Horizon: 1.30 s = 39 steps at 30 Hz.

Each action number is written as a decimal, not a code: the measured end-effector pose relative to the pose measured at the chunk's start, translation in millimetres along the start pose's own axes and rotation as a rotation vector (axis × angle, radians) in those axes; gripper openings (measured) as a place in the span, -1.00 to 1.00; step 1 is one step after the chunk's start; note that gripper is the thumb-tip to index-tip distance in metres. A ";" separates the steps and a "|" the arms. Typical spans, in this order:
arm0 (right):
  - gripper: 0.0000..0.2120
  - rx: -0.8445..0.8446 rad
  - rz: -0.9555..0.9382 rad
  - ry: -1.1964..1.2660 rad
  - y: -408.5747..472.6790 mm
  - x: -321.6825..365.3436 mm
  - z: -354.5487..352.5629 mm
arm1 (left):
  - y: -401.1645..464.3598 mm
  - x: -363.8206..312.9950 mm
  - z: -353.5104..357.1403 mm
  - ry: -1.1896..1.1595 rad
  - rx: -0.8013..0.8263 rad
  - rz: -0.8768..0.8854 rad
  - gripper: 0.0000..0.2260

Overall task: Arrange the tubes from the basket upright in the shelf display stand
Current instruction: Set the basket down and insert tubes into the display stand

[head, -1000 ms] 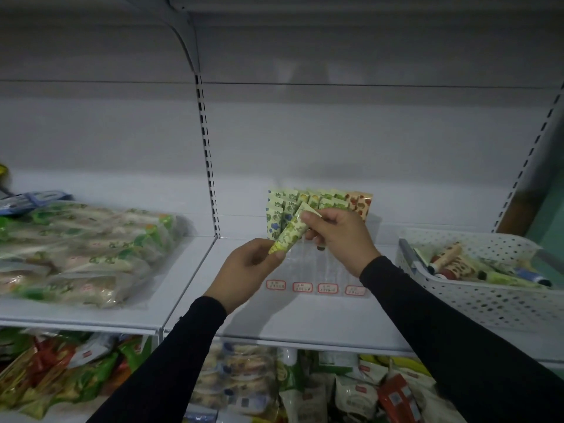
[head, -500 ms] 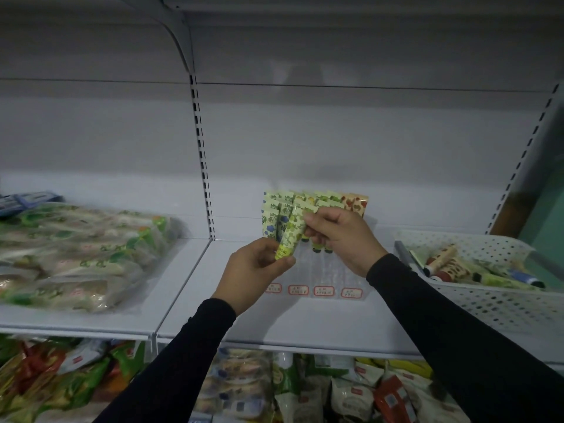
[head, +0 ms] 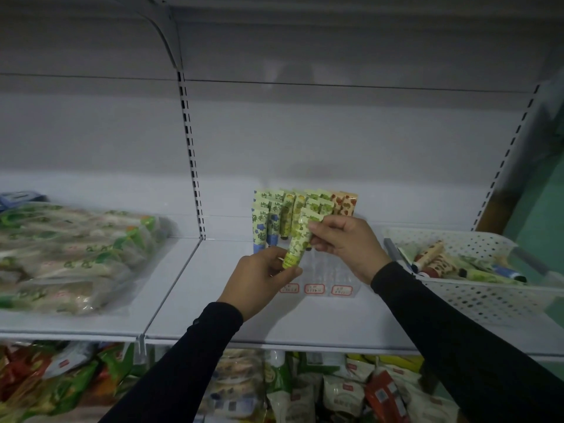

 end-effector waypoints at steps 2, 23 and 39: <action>-0.78 -0.035 -0.031 -0.014 0.5 4.5 -5.7 | 0.5 -0.3 2.2 0.004 0.004 -0.008 -0.78; -0.81 -0.204 -0.237 -0.565 16.5 20.5 -38.6 | -0.7 3.1 26.8 0.431 0.007 0.153 -0.31; -0.82 -0.197 -0.192 -0.595 17.5 7.8 -37.5 | -14.8 71.5 14.8 0.589 0.153 -0.051 -0.31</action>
Point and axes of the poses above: each hand's wrist, its own y-axis towards the middle knuckle, its own z-axis out of the palm, x = y × z, the point moved 6 cm from there along y, towards the middle knuckle, and after that the axes turned 13 degrees about y, right-handed, at the moved point
